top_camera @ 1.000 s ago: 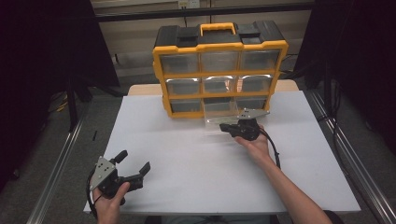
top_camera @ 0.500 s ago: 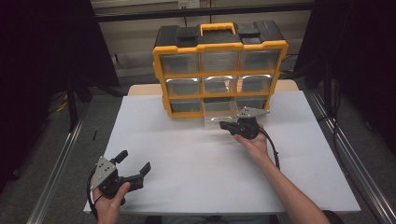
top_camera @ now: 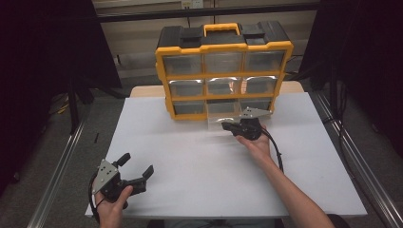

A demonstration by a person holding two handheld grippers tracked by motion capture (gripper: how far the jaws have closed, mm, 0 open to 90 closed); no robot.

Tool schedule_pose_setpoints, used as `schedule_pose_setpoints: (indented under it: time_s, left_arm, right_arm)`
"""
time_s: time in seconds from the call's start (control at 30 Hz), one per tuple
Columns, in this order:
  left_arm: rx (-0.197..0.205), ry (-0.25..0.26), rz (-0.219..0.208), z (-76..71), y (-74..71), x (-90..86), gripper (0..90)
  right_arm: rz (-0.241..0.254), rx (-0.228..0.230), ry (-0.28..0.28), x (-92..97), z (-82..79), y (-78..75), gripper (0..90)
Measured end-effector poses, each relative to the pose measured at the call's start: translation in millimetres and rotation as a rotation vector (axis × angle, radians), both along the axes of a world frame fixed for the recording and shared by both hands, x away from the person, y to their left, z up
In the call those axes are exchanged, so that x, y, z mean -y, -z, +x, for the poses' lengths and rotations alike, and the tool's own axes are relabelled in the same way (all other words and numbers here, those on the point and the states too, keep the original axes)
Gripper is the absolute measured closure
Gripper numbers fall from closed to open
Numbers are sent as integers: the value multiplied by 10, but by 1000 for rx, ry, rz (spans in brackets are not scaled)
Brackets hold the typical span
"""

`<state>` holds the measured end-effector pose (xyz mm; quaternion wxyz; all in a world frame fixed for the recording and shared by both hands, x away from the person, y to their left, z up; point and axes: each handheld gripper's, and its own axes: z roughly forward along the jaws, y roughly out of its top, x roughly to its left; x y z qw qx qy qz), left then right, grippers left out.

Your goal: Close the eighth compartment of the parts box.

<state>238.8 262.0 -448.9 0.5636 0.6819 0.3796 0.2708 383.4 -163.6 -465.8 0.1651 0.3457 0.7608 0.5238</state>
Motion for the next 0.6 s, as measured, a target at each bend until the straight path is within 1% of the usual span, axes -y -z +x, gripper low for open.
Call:
schedule_pose_setpoints:
  time_s: [0.3, 0.47, 0.53, 0.57, 0.6]
  left_arm:
    - [-2, 4, 4, 5, 5, 0, 42]
    - [-2, 0, -3, 5, 7, 3, 42]
    - [-3, 4, 9, 7, 6, -9, 42]
    - [-3, 3, 0, 6, 7, -5, 42]
    - [-3, 0, 0, 4, 6, -7, 42]
  right_arm:
    - [3, 4, 0, -9, 21, -1, 900]
    - [8, 3, 5, -12, 35, -2, 900]
    - [4, 5, 8, -15, 37, -3, 900]
    - [2, 6, 8, -13, 40, -4, 900]
    - [2, 5, 10, -13, 42, -4, 900]
